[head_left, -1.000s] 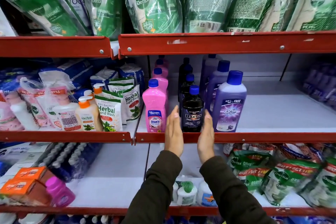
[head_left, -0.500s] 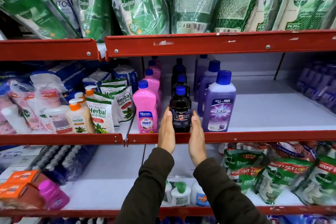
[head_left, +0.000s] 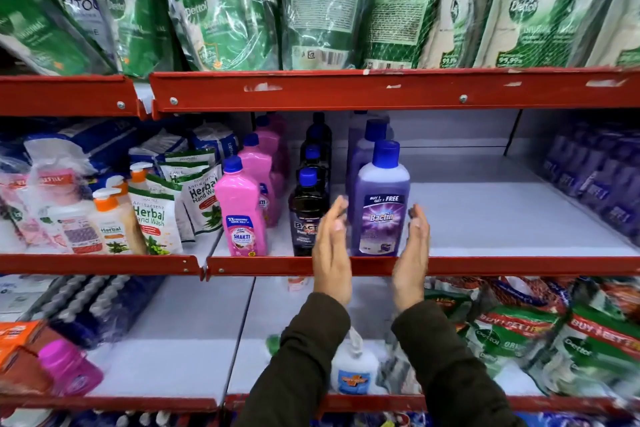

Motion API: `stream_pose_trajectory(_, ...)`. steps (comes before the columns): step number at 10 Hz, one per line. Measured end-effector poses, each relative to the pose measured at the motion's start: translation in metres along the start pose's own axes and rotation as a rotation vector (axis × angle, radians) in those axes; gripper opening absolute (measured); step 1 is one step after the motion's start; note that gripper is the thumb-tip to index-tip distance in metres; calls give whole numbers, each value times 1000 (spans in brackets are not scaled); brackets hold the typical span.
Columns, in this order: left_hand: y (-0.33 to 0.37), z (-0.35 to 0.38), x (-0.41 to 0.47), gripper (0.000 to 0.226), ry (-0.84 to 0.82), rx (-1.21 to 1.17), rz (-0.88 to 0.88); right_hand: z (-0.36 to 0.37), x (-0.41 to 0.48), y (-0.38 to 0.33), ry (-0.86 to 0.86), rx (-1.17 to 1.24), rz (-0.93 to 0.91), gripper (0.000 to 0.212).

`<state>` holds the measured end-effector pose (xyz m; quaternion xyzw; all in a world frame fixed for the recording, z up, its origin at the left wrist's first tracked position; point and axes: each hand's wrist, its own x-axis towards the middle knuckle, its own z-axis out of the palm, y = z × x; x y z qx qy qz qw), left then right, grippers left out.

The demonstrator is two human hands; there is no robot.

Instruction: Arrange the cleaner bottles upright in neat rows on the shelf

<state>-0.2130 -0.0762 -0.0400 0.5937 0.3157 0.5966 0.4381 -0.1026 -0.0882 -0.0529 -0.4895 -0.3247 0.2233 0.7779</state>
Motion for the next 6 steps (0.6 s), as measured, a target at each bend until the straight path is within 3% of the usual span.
stream_pose_trajectory(1,-6,28,6,64,-96,-15,-204,-7,11,-1,-119,16,69,47)
stream_pose_trajectory(2,-9,38,10,92,-75,-13,-325,-13,15,-3,-172,29,117,46)
stream_pose_trajectory(3,-10,40,10,99,-87,-27,-347,-18,20,-4,-204,56,138,46)
stream_pose_trajectory(5,-7,40,7,82,-87,13,-320,-25,14,-11,-244,-27,109,54)
stream_pose_trajectory(6,15,44,1,55,57,90,-143,-25,8,-33,-153,-90,-57,44)
